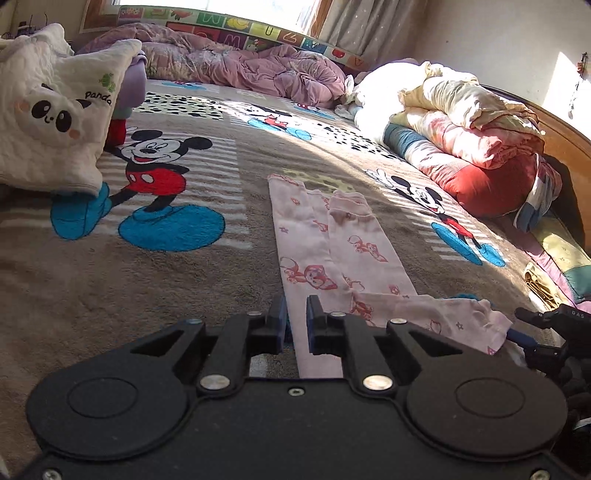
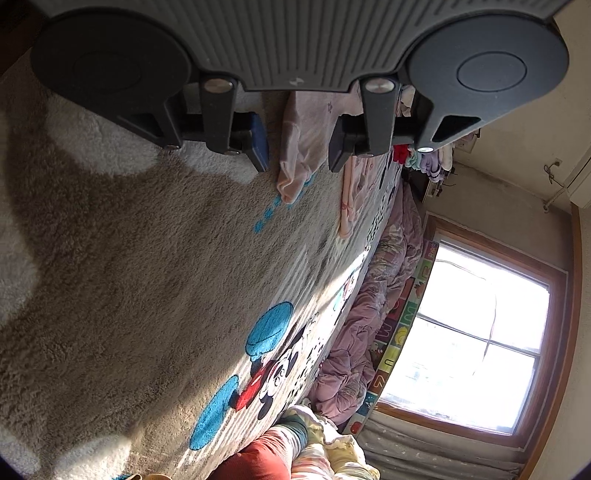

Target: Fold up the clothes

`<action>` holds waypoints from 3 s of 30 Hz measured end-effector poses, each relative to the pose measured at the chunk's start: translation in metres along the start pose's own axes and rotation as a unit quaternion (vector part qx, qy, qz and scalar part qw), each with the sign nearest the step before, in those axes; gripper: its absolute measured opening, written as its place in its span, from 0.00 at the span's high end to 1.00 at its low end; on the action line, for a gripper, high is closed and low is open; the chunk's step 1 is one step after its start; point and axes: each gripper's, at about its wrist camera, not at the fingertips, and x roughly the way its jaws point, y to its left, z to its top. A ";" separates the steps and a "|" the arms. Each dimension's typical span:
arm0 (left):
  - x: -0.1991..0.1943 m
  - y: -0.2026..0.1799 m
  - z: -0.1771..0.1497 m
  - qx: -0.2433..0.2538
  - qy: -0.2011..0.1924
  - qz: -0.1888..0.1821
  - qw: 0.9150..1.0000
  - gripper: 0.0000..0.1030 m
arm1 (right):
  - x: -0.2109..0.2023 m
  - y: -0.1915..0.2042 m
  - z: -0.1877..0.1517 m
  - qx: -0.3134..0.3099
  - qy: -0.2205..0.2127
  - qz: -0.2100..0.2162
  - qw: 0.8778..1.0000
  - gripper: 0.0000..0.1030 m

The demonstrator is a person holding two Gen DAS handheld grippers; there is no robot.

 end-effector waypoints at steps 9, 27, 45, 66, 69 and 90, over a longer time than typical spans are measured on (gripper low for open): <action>0.001 -0.020 -0.044 0.078 0.037 -0.026 0.996 0.92 | 0.014 0.020 -0.020 -0.062 -0.003 -0.049 0.997 0.59; -0.007 -0.025 -0.053 0.153 0.049 -0.073 0.984 0.86 | 0.024 0.031 -0.032 -0.110 -0.014 -0.081 0.990 0.78; -0.003 -0.042 -0.073 0.286 0.042 -0.098 0.952 0.59 | 0.028 0.091 -0.019 -0.072 -0.032 -0.017 0.997 0.92; 0.017 -0.005 -0.058 0.121 0.071 -0.173 0.975 0.70 | 0.153 0.203 -0.010 -0.142 0.000 -0.027 0.990 0.92; 0.020 0.004 -0.054 0.080 0.082 -0.188 0.975 0.70 | 0.179 0.204 -0.012 -0.136 0.011 -0.040 0.990 0.92; 0.033 0.049 -0.045 -0.067 0.122 -0.234 0.962 0.70 | 0.304 0.209 -0.036 -0.177 0.075 -0.121 0.974 0.92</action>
